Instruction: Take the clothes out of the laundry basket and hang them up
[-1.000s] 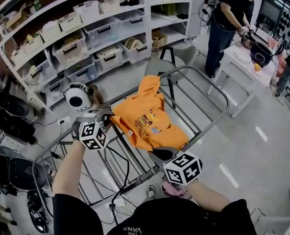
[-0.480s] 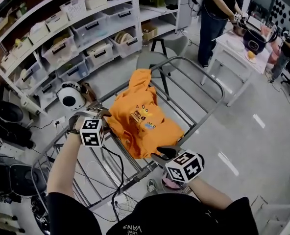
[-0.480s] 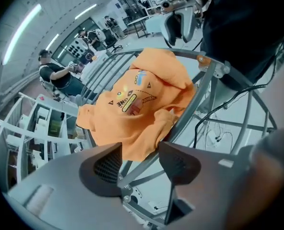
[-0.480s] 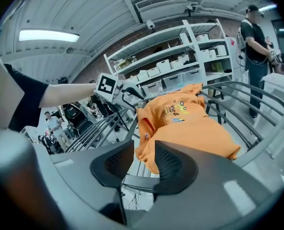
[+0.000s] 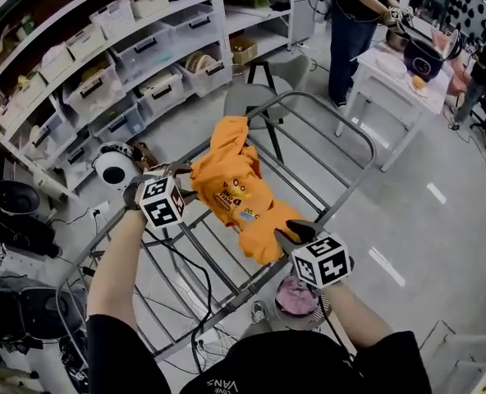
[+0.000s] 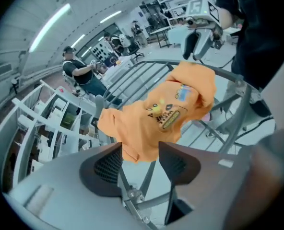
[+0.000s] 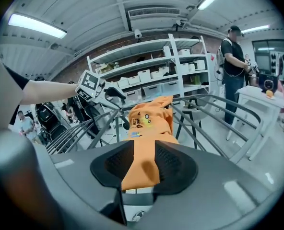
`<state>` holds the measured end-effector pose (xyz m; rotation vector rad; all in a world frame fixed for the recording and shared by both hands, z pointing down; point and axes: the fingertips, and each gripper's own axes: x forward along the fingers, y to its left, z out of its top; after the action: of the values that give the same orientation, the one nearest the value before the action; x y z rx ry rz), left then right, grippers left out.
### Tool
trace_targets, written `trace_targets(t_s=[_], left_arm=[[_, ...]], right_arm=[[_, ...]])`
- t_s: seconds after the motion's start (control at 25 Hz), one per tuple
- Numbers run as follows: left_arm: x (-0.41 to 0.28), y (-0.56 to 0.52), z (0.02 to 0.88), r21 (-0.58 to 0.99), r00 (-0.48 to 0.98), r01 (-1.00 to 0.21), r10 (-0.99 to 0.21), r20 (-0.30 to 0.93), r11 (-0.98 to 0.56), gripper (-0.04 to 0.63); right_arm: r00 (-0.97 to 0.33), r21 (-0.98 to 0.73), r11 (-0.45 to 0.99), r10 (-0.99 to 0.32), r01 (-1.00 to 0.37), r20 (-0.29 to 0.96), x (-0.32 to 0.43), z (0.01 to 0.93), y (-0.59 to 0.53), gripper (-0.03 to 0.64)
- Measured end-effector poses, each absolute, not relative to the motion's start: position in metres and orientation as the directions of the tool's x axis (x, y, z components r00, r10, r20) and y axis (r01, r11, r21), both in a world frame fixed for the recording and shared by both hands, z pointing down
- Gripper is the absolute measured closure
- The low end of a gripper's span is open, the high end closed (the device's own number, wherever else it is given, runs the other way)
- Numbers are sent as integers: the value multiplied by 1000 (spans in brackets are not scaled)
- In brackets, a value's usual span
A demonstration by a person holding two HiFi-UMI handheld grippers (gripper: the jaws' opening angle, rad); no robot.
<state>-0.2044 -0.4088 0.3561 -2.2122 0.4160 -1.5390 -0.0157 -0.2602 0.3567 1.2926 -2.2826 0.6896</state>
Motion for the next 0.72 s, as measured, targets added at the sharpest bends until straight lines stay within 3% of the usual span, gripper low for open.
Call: trace_targets(t_s=[0.2,0.36,0.48,0.6,0.64,0.68,0.72], left_arm=[[-174,-464,360,-404,444,-280,-491,750,-871,382],[-153,-506,365,-212,526,-476,-469,710,-853,382],[-150,-527,387,-164,484,-507,-437,758,-846,382],[-150,-532,417,-183,407,-460,-390,826,-869,384],[-148,-531,423,-185,390,-443,-374,841,-877,429],[-147,-530,426,-184,381,-432,-364,850,-883,555],[-146,-530,426,-179,384,-434,-361,850,-883,572]], right_arm=[[-458,-218,412,-680,-885,572,-17,363,-277,492],[-454,-245,385,-687,-890,567,-19,369,-281,492],[-435,-241,364,-691,-900,577,-15,370,-284,492],[-405,-224,341,-696,-913,593,-4,374,-285,492],[-398,-225,330,-697,-917,596,0,376,-285,492],[-392,-228,321,-698,-919,599,4,377,-285,492],[-387,-231,312,-698,-922,602,7,379,-284,492]])
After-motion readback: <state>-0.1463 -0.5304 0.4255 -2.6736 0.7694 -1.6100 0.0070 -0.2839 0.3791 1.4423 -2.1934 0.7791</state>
